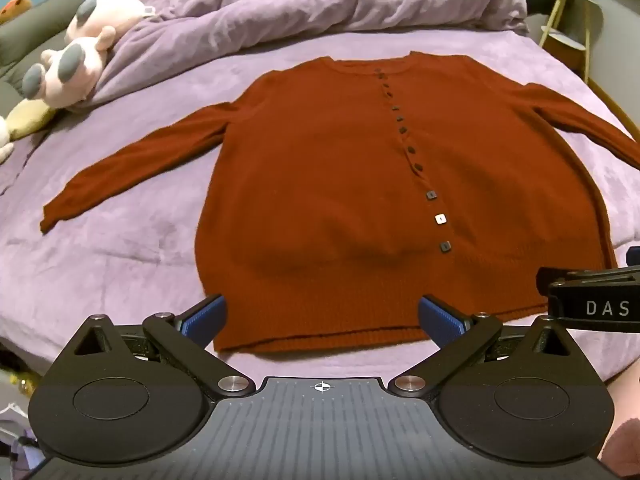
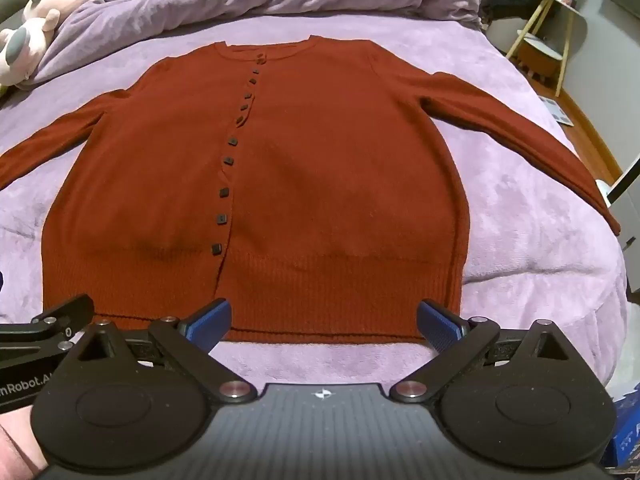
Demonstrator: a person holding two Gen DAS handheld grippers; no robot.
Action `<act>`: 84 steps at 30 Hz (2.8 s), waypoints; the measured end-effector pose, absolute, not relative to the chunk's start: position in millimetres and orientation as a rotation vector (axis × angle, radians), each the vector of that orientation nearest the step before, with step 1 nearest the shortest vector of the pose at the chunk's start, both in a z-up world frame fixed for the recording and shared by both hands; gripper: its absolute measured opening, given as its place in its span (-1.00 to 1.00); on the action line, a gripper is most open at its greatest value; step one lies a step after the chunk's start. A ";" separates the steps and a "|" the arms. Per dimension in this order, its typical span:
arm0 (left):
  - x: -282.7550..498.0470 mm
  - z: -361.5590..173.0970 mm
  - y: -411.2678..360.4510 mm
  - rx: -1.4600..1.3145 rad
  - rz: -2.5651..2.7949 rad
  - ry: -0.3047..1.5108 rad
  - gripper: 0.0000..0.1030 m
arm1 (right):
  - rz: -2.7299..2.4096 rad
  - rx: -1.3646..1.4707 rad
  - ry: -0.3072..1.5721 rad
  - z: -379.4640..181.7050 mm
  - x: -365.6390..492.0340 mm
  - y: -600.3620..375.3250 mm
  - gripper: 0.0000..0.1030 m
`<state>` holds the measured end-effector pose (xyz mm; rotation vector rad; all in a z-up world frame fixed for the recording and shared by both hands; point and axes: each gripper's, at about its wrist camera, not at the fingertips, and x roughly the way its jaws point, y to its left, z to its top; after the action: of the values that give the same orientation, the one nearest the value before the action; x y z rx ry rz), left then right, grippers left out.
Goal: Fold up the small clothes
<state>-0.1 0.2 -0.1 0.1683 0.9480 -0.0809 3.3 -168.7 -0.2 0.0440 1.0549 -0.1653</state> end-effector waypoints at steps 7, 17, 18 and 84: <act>-1.2 -6.3 -2.1 0.154 -0.078 0.952 1.00 | -0.179 0.043 1.054 0.5 3.4 -165.6 0.92; 2.0 -6.7 2.0 0.149 -0.096 0.973 1.00 | -0.166 0.049 1.057 0.0 4.4 -166.4 0.92; 2.4 -6.4 2.1 0.146 -0.097 0.977 1.00 | -0.164 0.049 1.057 0.4 4.4 -167.0 0.93; 2.0 -8.1 3.3 0.106 -0.106 1.030 1.00 | -0.148 0.056 1.036 4.2 0.5 -166.1 0.92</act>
<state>2.0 3.3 -8.1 0.1063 1.0302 -0.1056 0.5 -166.1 4.2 0.0563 1.0363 -0.1478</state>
